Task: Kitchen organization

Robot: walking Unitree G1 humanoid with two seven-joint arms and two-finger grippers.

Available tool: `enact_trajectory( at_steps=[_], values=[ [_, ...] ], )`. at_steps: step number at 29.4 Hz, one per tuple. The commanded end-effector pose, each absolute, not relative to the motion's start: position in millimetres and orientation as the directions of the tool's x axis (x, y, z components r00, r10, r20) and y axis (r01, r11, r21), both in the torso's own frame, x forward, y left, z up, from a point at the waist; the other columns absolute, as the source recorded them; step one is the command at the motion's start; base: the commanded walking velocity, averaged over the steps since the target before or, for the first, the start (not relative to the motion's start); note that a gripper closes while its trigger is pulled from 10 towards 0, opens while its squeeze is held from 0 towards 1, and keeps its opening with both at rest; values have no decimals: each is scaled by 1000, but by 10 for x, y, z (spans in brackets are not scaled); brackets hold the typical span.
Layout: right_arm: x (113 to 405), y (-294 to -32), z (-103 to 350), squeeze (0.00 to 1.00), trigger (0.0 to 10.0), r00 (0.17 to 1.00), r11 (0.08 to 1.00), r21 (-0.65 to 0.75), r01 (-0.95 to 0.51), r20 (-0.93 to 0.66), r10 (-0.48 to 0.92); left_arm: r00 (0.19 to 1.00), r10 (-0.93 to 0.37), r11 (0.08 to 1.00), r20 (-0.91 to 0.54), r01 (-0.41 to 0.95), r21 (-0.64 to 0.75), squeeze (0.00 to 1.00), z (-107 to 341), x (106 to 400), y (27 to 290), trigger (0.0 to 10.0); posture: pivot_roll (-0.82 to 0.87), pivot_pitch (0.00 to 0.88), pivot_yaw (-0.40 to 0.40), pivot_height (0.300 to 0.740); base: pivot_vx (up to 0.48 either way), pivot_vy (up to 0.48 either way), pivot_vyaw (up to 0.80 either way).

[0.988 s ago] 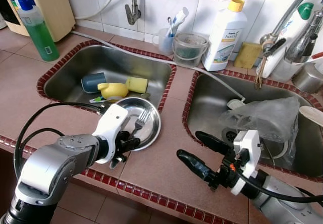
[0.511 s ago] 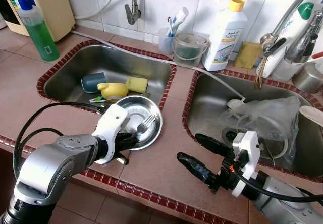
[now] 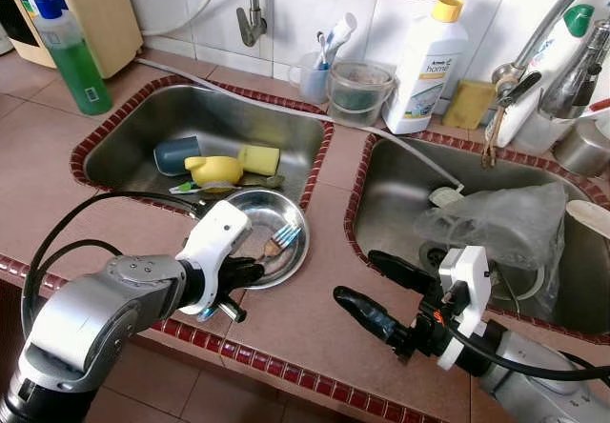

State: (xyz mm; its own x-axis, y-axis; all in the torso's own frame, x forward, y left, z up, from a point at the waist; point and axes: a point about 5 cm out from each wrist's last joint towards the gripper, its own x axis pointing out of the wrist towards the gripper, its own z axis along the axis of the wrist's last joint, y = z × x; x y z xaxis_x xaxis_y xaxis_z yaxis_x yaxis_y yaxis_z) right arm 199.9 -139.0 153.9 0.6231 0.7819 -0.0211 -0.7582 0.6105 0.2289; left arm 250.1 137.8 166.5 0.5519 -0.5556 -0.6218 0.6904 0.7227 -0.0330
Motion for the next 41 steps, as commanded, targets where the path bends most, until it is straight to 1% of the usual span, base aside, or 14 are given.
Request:
enact_trajectory(
  at_steps=[1,3,6,11,14,18,20,25,34,38,41],
  values=[
    [1999,-1393,1559,0,10000,621,611,218,-761,-26,783,526,-585,687,-617,726,-33,0,1684,2453,1331,0,75,117,-46,740,0,0,0],
    [2003,-1400,1559,0,10000,624,613,218,-759,-26,781,488,-609,650,-625,759,-41,0,1682,2399,1304,0,75,116,-45,740,0,0,0],
    [2007,-1404,1561,0,10000,624,614,217,-759,-26,781,466,-622,627,-629,778,-44,0,1679,2368,1291,0,75,115,-43,740,0,0,0],
    [2013,-1403,1564,0,10000,624,614,215,-759,-25,781,435,-641,597,-633,800,-55,0,1679,2325,1277,0,75,115,-42,740,0,0,0],
    [2018,-1405,1562,0,10000,624,615,213,-760,-25,781,429,-645,590,-632,805,-55,0,1681,2319,1276,0,76,114,-42,740,0,0,0],
    [2032,-1411,1563,0,10000,627,617,210,-758,-25,779,449,-648,604,-616,795,-55,0,1710,2355,1282,0,77,113,-43,740,0,0,0],
    [2046,-1411,1562,0,10000,629,619,208,-757,-24,777,489,-636,635,-597,772,-44,0,1735,2419,1302,0,77,111,-43,740,0,0,0],
    [2049,-1409,1561,0,10000,628,619,208,-758,-24,777,551,-631,685,-546,726,-60,0,1808,2527,1323,0,78,107,-44,740,0,0,0],
    [2071,-1415,1566,0,10000,628,618,206,-759,-21,778,565,-638,688,-523,723,-58,0,1847,2551,1318,0,78,100,-48,740,0,0,0],
    [2080,-1413,1569,0,10000,626,615,208,-760,-17,779,588,-632,705,-505,707,-58,0,1868,2582,1331,0,79,97,-51,740,0,0,0],
    [2104,-1411,1575,0,10000,629,616,208,-760,-6,777,620,-639,715,-455,697,-53,0,1936,2622,1325,0,80,92,-54,740,0,0,0]
  ],
)
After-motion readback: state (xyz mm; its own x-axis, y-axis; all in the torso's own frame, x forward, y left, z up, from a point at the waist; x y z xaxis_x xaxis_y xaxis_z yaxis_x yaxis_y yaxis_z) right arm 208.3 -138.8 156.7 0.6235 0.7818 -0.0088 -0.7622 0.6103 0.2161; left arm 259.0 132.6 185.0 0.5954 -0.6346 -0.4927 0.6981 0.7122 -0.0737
